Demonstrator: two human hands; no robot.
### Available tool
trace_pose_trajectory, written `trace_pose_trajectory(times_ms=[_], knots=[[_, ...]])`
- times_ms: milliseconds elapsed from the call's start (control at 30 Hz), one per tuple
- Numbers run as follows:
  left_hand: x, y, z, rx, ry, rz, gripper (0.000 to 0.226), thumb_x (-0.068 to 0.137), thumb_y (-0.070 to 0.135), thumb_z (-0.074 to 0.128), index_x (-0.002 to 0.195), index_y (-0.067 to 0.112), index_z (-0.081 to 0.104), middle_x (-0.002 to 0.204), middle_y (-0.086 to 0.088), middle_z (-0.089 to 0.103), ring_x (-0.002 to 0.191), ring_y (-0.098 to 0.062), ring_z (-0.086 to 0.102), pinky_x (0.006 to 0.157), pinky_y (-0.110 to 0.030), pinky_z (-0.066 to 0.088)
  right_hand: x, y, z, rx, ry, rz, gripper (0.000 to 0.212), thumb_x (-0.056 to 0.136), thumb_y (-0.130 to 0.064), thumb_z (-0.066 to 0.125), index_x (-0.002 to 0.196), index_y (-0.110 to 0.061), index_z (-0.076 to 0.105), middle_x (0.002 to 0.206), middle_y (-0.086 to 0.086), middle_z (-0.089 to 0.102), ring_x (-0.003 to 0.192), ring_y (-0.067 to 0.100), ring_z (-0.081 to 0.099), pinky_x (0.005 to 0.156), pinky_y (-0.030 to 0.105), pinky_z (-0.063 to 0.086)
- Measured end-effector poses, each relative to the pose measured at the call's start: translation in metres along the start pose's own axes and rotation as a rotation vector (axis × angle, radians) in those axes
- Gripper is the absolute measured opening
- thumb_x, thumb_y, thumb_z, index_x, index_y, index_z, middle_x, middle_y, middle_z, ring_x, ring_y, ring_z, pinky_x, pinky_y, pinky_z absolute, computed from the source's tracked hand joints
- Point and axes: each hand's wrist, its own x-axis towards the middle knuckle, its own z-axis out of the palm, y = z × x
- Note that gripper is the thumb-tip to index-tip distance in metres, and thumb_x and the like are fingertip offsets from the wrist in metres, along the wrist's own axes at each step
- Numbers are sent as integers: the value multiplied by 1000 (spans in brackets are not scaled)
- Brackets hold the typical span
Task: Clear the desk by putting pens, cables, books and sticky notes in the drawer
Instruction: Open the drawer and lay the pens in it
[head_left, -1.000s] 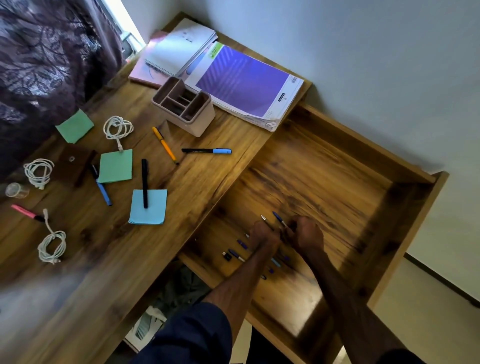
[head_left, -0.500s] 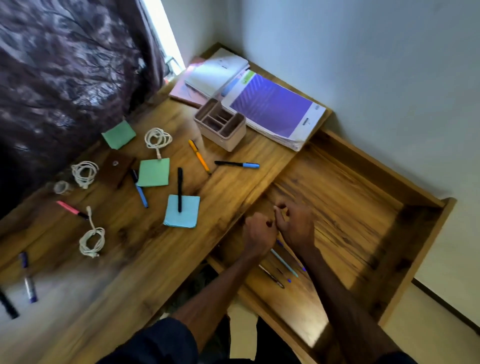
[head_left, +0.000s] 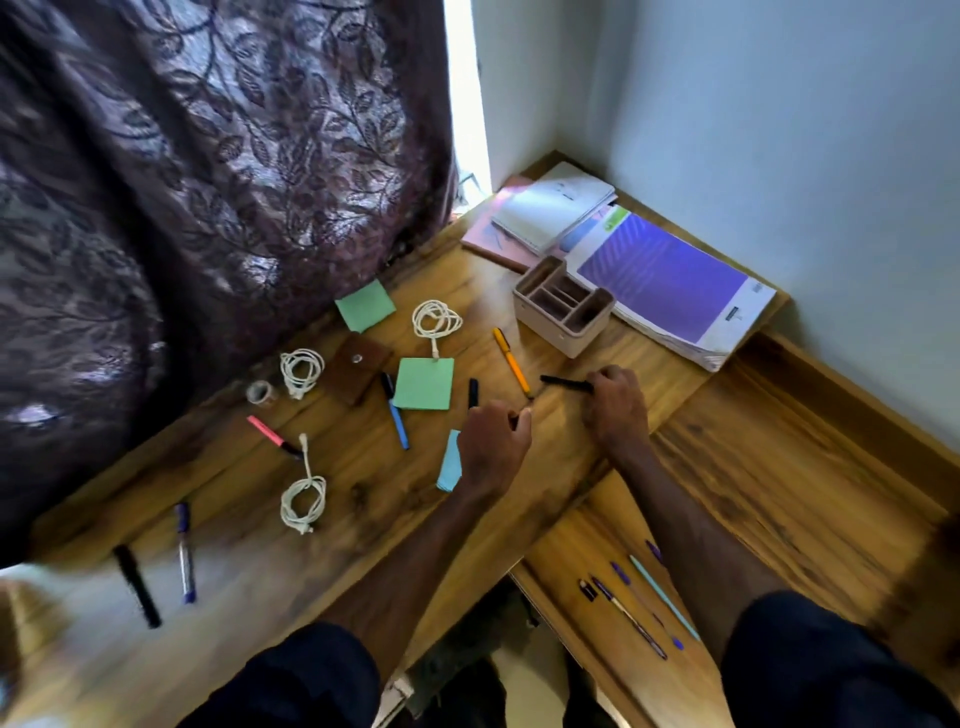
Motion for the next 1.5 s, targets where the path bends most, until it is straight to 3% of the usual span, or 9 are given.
trace_pose_trajectory(times_ms=[167, 333, 533, 700, 833, 1000, 1167, 1233, 1500], knots=[[21, -24, -5, 190, -37, -75, 37, 92, 46, 64, 103, 11, 72, 98, -7, 74, 92, -26, 72, 72, -34, 55, -8, -9, -3, 47, -19, 36, 17, 91, -20, 65, 106, -14, 70, 102, 6, 64, 100, 20, 54, 81, 35, 53], [31, -38, 0, 263, -129, -183, 46, 92, 38, 69, 122, 5, 59, 120, -12, 67, 110, -28, 67, 85, -35, 54, -51, -14, -13, 254, 76, 127, 15, 90, -21, 66, 104, -15, 71, 96, 2, 64, 95, 20, 57, 72, 30, 46], [37, -44, 2, 274, -120, -252, 41, 94, 33, 67, 121, 4, 61, 121, -15, 67, 113, -31, 65, 86, -38, 53, -103, -2, -31, 524, 100, 291, 22, 91, -23, 70, 112, -20, 70, 91, -6, 67, 76, 3, 59, 61, 15, 41], [27, -36, 3, 256, -13, -170, 31, 95, 31, 64, 114, 6, 63, 111, -15, 68, 104, -31, 66, 82, -39, 54, -146, 30, -51, 704, 104, 414, 11, 92, -21, 70, 102, -18, 74, 91, -8, 73, 81, 4, 67, 72, 26, 55], [-12, 7, 3, -5, 47, -21, 24, 94, 36, 63, 106, 15, 64, 98, 2, 66, 90, -15, 61, 73, -35, 50, -191, 60, -68, 826, 155, 528, 7, 89, -27, 74, 87, -21, 73, 78, -4, 72, 68, 9, 66, 60, 23, 52], [-111, 53, 40, -333, -331, -14, 21, 90, 39, 69, 105, 24, 69, 93, 12, 69, 84, -5, 64, 72, -23, 50, -248, 92, -75, 1129, 185, 690, 10, 92, -7, 67, 101, -3, 70, 76, 17, 73, 62, 28, 63, 49, 31, 50], [-189, 58, 101, -486, -650, -301, 23, 85, 34, 78, 101, 17, 71, 93, 5, 72, 80, -10, 68, 72, -26, 59, -293, 113, -79, 1339, 67, 647, 25, 93, -3, 64, 117, -7, 69, 103, 16, 76, 92, 27, 74, 72, 30, 60], [-208, 56, 116, -539, -695, -421, 18, 84, 29, 80, 90, 15, 70, 92, -7, 76, 66, -14, 69, 59, -27, 59, -306, 121, -79, 1371, -5, 634, 27, 96, -7, 61, 122, -7, 69, 110, 14, 75, 101, 28, 73, 82, 39, 59], [-259, 60, 141, -537, -859, -586, 11, 82, 3, 79, 88, 4, 70, 97, -16, 76, 82, -24, 77, 78, -42, 63, -343, 151, -63, 1008, -85, 673, 13, 83, -13, 80, 96, -14, 76, 85, 3, 78, 80, 19, 76, 78, 41, 63]])
